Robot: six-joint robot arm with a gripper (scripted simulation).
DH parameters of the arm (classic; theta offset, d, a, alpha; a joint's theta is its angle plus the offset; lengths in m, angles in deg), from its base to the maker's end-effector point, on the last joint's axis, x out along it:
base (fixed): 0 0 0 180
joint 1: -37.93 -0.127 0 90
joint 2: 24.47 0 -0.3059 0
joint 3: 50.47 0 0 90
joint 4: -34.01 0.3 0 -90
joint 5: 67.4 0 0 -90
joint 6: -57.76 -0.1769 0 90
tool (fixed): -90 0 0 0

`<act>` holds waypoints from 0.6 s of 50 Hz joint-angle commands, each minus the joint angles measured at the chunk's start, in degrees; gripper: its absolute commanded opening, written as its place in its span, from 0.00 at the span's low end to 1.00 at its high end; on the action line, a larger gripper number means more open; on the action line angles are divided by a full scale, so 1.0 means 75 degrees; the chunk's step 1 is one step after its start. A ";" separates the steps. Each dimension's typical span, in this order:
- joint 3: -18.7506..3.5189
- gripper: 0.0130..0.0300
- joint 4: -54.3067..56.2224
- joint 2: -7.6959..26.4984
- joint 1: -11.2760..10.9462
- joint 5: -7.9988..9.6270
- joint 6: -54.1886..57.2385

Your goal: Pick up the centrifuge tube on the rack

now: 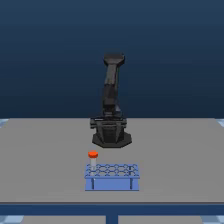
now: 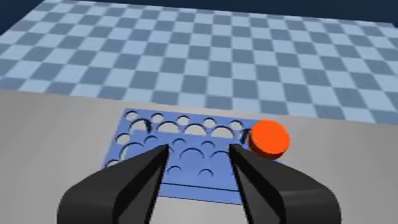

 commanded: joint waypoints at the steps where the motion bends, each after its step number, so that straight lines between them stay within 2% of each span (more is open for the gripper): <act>1: -0.0248 1.00 -0.0587 0.0256 0.0426 -0.0198 -0.0635; 2: -0.0248 1.00 -0.0587 0.0256 0.0426 -0.0198 -0.0635; 3: -0.0370 1.00 -0.0822 0.0386 0.0550 -0.0241 -0.0827; 5: -0.0370 1.00 -0.0822 0.0386 0.0550 -0.0241 -0.0827; 8: -0.0618 1.00 -0.1253 0.0641 0.0778 -0.0310 -0.1185; 10: -0.0618 1.00 -0.1253 0.0641 0.0778 -0.0310 -0.1185; 13: -0.0852 1.00 -0.1630 0.0866 0.0957 -0.0355 -0.1509; 15: -0.0852 1.00 -0.1630 0.0866 0.0957 -0.0355 -0.1509; 18: -0.1053 1.00 -0.1951 0.1047 0.1092 -0.0382 -0.1794; 20: -0.1053 1.00 -0.1951 0.1047 0.1092 -0.0382 -0.1794; 23: -0.1221 1.00 -0.2215 0.1195 0.1197 -0.0399 -0.2033; 30: -0.1356 1.00 -0.2421 0.1315 0.1279 -0.0412 -0.2219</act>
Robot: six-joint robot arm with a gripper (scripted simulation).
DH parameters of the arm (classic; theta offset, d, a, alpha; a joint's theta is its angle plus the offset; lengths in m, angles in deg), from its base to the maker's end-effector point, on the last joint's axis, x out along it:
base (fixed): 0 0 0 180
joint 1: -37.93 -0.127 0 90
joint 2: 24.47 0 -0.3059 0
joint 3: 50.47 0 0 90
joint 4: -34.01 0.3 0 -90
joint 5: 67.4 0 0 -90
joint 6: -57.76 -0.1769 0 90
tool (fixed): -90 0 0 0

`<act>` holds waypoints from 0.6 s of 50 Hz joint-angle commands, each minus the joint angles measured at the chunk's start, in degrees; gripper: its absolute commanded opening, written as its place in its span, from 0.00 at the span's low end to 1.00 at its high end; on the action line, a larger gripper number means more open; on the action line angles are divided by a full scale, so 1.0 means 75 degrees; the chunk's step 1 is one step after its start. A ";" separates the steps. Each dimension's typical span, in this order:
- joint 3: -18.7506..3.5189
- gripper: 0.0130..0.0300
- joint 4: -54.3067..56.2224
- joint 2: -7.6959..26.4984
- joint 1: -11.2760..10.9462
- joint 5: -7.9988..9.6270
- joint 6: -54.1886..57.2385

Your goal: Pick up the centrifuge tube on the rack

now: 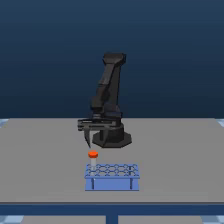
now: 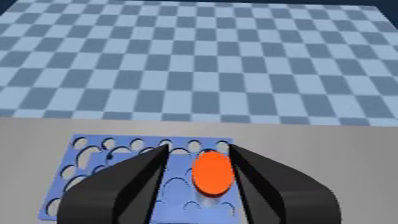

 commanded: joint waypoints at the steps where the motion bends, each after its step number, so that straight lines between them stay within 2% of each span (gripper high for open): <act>1: -0.0130 1.00 -0.0211 0.0109 0.0143 -0.0042 -0.0269; 13: -0.0287 1.00 -0.0385 0.0269 0.0240 -0.0060 -0.0417; 30: -0.0241 1.00 -0.0093 0.0309 0.0235 -0.0076 -0.0114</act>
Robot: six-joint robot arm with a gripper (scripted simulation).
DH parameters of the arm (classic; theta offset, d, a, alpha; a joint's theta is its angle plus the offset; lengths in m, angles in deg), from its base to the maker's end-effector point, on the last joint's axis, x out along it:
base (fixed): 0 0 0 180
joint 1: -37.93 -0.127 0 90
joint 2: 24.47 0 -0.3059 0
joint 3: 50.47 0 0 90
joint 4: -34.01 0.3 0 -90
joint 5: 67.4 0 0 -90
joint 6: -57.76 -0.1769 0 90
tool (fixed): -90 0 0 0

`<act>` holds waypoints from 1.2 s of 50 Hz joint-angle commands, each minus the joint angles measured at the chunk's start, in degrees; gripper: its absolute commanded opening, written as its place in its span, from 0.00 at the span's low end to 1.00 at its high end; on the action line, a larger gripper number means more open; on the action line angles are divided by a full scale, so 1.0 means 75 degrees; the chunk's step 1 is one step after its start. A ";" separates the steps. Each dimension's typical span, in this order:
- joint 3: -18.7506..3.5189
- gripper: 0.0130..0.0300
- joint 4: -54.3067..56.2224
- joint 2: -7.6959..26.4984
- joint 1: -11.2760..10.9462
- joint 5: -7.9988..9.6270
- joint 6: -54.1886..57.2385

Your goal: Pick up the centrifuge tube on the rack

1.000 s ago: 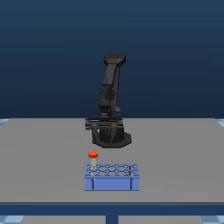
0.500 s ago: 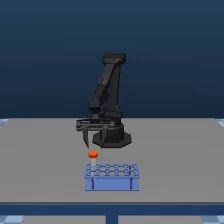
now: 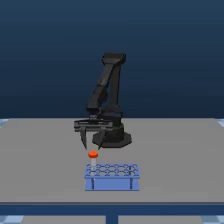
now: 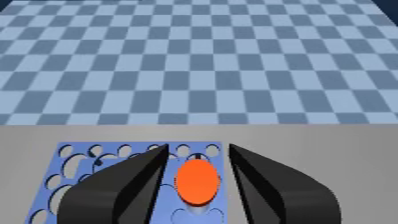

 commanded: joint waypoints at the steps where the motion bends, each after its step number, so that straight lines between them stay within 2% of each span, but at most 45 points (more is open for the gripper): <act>1: 0.0049 1.00 0.0189 -0.0003 -0.0016 -0.0013 0.0209; 20: 0.0180 1.00 0.1118 0.0159 -0.0021 -0.0094 0.1178; 38: 0.0389 1.00 0.2649 0.0505 -0.0021 -0.0333 0.2789; 60: 0.0506 1.00 0.3458 0.0740 -0.0021 -0.0531 0.3649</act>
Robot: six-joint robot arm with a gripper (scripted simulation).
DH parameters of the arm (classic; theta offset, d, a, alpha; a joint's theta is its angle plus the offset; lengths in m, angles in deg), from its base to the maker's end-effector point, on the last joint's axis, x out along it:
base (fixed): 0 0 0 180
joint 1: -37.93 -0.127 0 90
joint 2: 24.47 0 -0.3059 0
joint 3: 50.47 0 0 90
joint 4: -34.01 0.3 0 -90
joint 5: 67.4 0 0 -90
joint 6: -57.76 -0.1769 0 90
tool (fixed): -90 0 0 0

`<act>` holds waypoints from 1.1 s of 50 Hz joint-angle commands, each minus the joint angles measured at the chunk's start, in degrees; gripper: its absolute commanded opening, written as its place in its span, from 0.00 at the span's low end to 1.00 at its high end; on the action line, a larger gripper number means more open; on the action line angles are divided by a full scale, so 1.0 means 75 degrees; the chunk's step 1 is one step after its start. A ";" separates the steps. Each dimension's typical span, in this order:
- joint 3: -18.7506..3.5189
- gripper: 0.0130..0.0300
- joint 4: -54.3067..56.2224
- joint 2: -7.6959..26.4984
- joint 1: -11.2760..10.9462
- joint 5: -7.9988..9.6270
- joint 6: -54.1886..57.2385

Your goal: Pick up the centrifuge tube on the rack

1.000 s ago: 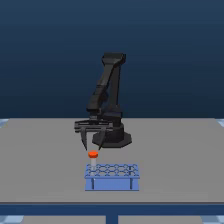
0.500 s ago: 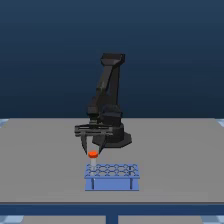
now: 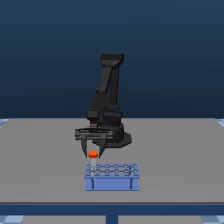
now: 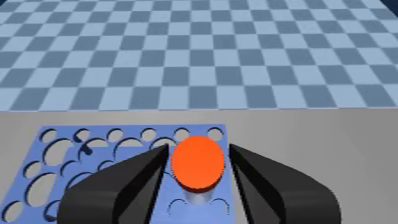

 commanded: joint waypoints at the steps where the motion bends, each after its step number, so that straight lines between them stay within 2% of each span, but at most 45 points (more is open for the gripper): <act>1: 0.0015 1.00 0.0113 0.0029 0.0000 -0.0075 0.0189; 15: 0.0020 1.00 0.0146 0.0040 0.0000 -0.0084 0.0225; 16: 0.0020 0.00 0.0146 0.0040 0.0000 -0.0084 0.0225; 40: 0.0019 0.00 0.0139 0.0038 0.0003 -0.0079 0.0218; 55: -0.0031 0.00 -0.0198 -0.0067 0.0003 0.0014 -0.0142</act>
